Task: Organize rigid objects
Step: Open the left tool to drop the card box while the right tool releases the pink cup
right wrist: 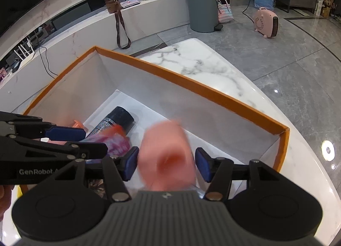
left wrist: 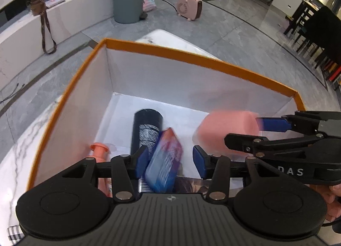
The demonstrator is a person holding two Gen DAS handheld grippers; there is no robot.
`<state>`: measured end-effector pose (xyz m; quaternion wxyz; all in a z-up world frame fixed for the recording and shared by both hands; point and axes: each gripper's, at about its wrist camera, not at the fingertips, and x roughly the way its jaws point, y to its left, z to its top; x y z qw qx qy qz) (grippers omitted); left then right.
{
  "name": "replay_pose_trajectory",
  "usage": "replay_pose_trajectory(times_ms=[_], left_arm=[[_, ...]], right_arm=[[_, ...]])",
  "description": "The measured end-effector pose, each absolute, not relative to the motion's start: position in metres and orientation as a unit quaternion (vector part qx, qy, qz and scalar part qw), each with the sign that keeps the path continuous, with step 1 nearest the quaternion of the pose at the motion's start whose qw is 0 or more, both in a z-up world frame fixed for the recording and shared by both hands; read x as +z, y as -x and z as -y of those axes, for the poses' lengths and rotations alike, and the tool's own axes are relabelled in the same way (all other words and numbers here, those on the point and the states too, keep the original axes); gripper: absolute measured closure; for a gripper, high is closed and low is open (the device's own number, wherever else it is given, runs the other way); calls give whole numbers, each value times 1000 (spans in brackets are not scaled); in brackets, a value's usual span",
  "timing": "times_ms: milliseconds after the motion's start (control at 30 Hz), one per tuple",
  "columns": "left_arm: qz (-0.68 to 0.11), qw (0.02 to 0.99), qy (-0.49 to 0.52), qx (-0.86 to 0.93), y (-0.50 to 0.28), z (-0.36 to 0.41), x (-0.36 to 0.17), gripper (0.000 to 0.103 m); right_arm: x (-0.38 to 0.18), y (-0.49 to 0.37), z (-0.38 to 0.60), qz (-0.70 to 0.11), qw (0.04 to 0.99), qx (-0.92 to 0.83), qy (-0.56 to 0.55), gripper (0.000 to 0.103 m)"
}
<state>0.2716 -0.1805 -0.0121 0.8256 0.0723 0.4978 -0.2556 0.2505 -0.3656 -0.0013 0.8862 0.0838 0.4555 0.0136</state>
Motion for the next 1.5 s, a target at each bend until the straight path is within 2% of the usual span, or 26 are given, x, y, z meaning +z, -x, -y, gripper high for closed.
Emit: replay_pose_trajectory(times_ms=[133, 533, 1500], left_arm=[[-499, 826, -64, -254, -273, 177, -10, 47], [-492, 833, -59, -248, -266, 172, 2, 47], [-451, 867, -49, -208, -223, 94, 61, 44]], right_arm=[[1, -248, 364, -451, 888, 17, -87, 36], [10, -246, 363, -441, 893, 15, -89, 31], [67, -205, 301, -387, 916, 77, -66, 28]])
